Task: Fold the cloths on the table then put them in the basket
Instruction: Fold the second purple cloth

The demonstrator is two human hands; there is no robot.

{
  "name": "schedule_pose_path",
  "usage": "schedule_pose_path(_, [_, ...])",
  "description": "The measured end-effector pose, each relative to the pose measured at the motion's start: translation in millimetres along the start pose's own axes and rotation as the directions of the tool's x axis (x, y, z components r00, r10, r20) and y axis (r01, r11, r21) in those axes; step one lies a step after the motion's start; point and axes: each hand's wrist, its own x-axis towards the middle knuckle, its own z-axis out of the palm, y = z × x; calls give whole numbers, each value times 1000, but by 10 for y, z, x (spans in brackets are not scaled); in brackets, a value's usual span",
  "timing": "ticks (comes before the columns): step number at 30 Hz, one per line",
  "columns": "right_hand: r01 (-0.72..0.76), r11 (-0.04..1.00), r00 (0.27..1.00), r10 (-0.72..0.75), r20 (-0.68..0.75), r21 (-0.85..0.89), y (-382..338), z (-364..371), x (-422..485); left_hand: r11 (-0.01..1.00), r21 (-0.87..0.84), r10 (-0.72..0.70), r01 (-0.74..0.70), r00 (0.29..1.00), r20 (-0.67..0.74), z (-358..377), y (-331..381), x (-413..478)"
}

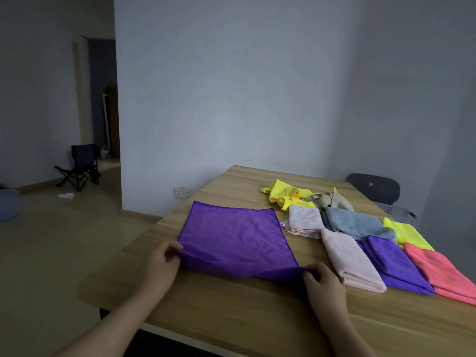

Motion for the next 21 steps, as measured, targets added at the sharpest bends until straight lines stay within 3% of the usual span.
schedule_pose_path(3, [-16, 1000, 1000, 17, 21, -27, -10, 3, 7, 995, -93, -34, 39, 998, 55, -31, -79, 51])
schedule_pose_path(6, [-1, 998, 999, 3, 42, -58, -31, 1, -15, 998, -61, 6, 9, 972, 235, -14, -60, -6])
schedule_pose_path(8, [8, 998, 999, -6, 37, -62, -33, -1, -34, 1000, -16, 12, -6, 908, 418, -21, -26, -35])
schedule_pose_path(10, [10, 998, 999, -7, 40, -70, -34, -17, -53, 960, 217, 7, -177, 791, 612, -79, -17, -64])
schedule_pose_path(12, [12, 997, 999, -8, 46, -76, -25, -34, -63, 829, 389, 8, -402, 704, 710, -147, -10, -86])
schedule_pose_path(14, [17, 997, 999, -13, 48, -79, -19, -41, -68, 763, 425, 56, -487, 705, 707, -148, 11, -134])
schedule_pose_path(17, [32, 995, 998, -27, 51, -95, -24, -31, -73, 792, 380, 172, -478, 772, 612, -130, 4, -178])
schedule_pose_path(21, [48, 992, 998, -44, 40, -114, -30, -29, -84, 816, 354, 227, -458, 816, 532, -130, -41, -184])
